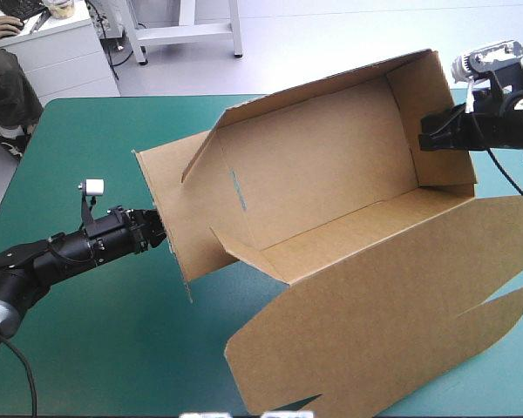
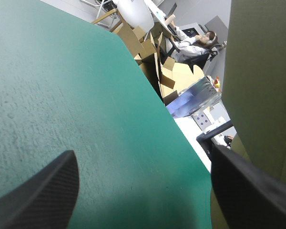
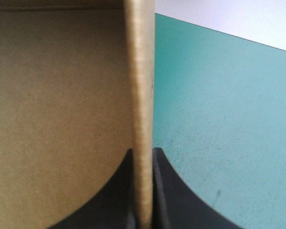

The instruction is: Fold the box

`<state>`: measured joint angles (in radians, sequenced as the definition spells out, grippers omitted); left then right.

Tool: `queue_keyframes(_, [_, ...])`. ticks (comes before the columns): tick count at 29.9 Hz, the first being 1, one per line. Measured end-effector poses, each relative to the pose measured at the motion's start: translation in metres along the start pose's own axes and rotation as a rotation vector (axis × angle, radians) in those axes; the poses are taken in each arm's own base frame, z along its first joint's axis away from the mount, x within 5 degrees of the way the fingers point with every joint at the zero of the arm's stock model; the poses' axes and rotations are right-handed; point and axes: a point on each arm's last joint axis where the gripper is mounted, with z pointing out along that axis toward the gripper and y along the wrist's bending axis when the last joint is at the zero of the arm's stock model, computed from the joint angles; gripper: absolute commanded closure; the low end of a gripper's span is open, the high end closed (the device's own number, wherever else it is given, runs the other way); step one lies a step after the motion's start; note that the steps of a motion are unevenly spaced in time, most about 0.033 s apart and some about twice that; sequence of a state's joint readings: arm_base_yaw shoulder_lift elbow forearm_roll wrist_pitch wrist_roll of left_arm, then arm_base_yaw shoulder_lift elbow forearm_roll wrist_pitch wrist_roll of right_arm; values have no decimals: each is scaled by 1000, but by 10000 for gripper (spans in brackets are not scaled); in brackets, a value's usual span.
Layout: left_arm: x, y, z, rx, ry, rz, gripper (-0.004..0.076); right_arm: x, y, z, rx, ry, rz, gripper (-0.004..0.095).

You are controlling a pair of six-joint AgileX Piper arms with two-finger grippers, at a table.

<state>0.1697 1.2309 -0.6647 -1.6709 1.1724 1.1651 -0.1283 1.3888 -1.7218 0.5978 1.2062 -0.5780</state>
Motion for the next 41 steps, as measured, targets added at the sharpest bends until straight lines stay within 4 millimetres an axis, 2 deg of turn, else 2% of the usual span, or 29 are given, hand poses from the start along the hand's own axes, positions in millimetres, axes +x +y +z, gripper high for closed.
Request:
queue_keyframes(6, [0, -13, 7, 43, 30, 37, 159, -2, -2, 0, 16, -21, 3, 921])
queue_keyframes(17, [-33, -83, 32, 238, 73, 222, 159, -2, -5, 0, 52, -22, 26, 917])
queue_keyframes(22, [-43, -101, 32, 283, 67, 262, 159, -5, -7, 0, 78, -50, 31, 904])
queue_keyframes(25, [-46, -104, 31, 288, 63, 268, 159, -9, -1, 4, 83, -78, 19, 904])
queue_keyframes(34, [-46, -104, 32, 278, 65, 272, 159, -25, 42, 31, 126, -126, -59, 905])
queue_keyframes(41, [-54, -93, 34, 147, -2, 245, 159, -31, 57, 54, 173, -141, -72, 905])
